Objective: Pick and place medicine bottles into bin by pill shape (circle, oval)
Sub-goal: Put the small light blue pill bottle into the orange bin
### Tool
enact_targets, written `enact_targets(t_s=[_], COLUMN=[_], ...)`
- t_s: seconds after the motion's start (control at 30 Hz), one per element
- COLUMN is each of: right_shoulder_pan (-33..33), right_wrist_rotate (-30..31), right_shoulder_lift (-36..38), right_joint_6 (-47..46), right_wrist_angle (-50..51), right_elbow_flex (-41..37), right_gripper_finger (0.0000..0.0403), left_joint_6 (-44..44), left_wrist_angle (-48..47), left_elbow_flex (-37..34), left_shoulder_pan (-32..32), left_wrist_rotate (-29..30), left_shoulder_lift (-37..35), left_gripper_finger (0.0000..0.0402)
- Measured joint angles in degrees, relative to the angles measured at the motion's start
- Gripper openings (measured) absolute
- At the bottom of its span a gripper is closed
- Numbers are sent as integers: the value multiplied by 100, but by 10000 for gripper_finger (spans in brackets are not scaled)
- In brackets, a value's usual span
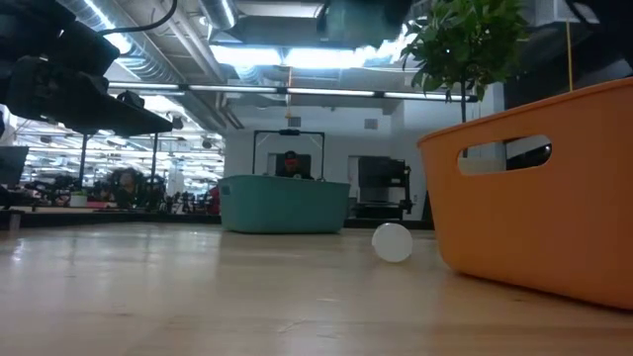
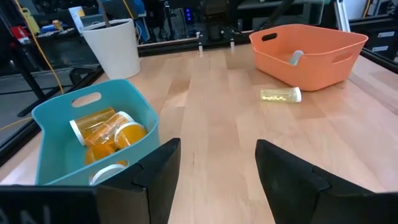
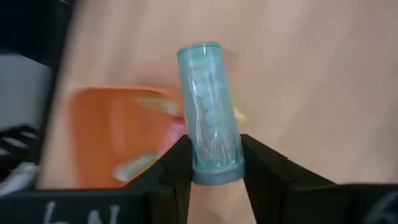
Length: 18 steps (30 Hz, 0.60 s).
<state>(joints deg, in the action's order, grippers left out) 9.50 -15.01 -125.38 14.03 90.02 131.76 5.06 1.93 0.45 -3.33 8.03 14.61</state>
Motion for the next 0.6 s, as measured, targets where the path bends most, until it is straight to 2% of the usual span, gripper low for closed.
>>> enact_targets(t_s=[0.1, 0.3, 0.37, 0.5, 0.6], right_shoulder_pan=[144, 660, 873, 1261, 1482], right_wrist_rotate=[-310, -251, 42, 1143, 1433], right_shoulder_lift=[410, 1190, 1372, 1587, 1655], right_joint_6=[-399, -844, -933, -1308, -1532], right_wrist_angle=[2, 2, 3, 2, -26], right_elbow_flex=[0, 0, -1, -1, -94], right_gripper_finger=[119, 120, 120, 120, 121], left_joint_6=[4, 11, 11, 11, 11], left_wrist_angle=[0, 0, -2, -2, -2], left_elbow_flex=[0, 0, 0, 0, 0], left_shoulder_pan=[2, 1, 2, 0, 0], left_wrist_rotate=[-2, -2, -2, -2, -2], left_shoulder_lift=[0, 0, 0, 0, 0], left_gripper_finger=[202, 202, 202, 202, 202])
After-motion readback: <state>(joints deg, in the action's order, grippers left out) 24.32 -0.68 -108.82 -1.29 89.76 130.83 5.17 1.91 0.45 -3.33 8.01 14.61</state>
